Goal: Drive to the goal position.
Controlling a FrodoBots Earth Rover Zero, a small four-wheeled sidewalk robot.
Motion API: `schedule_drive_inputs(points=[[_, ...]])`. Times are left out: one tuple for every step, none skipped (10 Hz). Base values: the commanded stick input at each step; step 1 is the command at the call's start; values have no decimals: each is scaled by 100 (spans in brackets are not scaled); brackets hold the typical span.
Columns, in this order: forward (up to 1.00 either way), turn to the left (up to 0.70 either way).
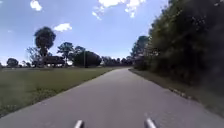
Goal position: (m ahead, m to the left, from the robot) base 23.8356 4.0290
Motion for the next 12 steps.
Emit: schedule_drive_inputs(points=[[50,0],[50,0],[50,0],[50,0],[50,0],[50,0],[50,0],[50,0],[50,-24],[50,-25],[50,-25],[50,-9]])
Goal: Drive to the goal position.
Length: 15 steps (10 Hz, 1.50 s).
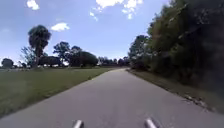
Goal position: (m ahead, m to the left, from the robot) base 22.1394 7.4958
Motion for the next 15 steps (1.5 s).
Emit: schedule_drive_inputs(points=[[50,0],[50,0],[50,0],[50,0],[50,0],[50,0],[50,-1],[50,-5],[50,-2],[50,0],[50,0],[50,0],[50,10],[50,25],[50,25]])
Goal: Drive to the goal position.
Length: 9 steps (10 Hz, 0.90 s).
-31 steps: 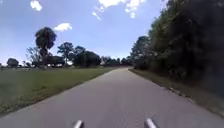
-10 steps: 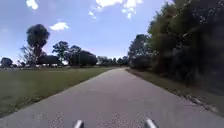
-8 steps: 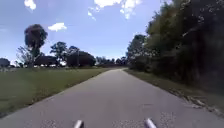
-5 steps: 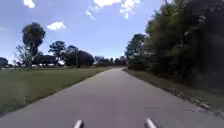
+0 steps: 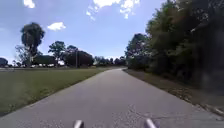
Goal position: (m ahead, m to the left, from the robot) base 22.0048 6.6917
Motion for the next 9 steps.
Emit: schedule_drive_inputs(points=[[50,19],[50,5],[50,0],[50,0],[50,0],[50,0],[50,0],[50,0],[50,0]])
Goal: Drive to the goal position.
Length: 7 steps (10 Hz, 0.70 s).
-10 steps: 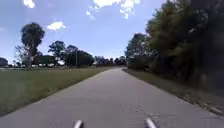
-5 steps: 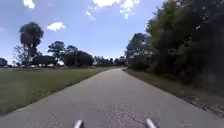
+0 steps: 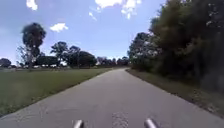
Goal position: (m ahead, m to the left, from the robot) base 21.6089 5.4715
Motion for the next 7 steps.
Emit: schedule_drive_inputs(points=[[50,0],[50,0],[50,0],[50,0],[50,0],[50,0],[50,0]])
